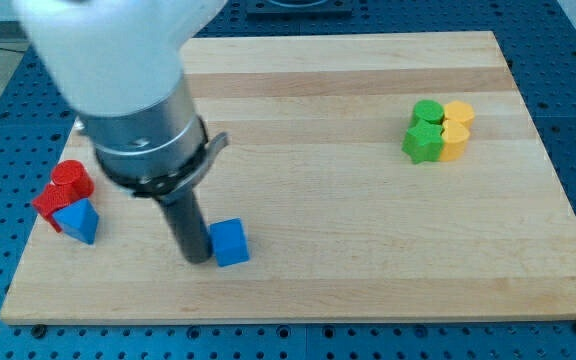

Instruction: Push the blue cube into the green star

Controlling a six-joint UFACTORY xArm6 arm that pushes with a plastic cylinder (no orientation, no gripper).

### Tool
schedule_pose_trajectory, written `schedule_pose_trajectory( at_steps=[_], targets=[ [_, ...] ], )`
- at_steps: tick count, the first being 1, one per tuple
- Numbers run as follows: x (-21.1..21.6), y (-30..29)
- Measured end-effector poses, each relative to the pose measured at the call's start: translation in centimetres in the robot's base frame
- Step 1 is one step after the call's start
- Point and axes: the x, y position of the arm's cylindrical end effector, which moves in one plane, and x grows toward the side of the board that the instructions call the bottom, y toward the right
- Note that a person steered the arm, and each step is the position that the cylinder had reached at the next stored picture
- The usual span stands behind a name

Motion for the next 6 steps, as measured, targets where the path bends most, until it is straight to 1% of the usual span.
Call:
schedule_pose_trajectory(
  at_steps=[1,2,3,4,5,6],
  targets=[
    [-1.7,4.0],
    [0.3,4.2],
    [0.9,6.4],
    [0.4,9.6],
    [-2.2,11.4],
    [-6.1,11.8]
  ],
)
